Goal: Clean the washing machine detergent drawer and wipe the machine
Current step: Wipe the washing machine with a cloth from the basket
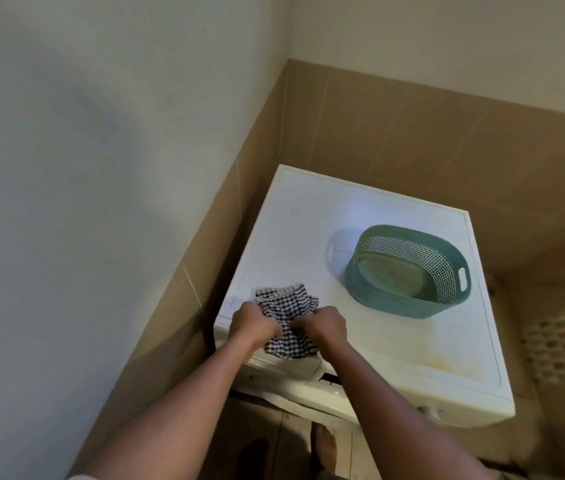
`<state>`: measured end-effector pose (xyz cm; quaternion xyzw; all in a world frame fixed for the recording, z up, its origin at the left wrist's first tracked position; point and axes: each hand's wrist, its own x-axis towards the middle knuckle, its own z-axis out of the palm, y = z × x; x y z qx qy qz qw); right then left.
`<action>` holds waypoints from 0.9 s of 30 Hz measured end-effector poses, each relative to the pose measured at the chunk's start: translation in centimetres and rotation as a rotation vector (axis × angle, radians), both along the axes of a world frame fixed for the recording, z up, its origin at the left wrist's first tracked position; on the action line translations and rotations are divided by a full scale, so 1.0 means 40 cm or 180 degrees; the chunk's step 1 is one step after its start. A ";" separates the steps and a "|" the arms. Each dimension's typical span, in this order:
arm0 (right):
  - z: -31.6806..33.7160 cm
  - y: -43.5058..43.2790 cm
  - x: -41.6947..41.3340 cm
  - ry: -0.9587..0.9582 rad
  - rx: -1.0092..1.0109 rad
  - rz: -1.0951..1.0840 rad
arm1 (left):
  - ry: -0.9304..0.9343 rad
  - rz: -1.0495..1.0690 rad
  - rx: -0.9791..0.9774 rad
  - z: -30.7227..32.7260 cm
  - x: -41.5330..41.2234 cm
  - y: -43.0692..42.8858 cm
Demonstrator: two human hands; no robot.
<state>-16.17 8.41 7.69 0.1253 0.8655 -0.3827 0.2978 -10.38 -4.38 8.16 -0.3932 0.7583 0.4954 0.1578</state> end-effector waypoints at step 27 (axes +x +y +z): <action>0.120 0.462 -0.507 0.0450 0.0120 0.0551 | 0.0598 -0.1853 -0.0905 0.079 -0.502 0.408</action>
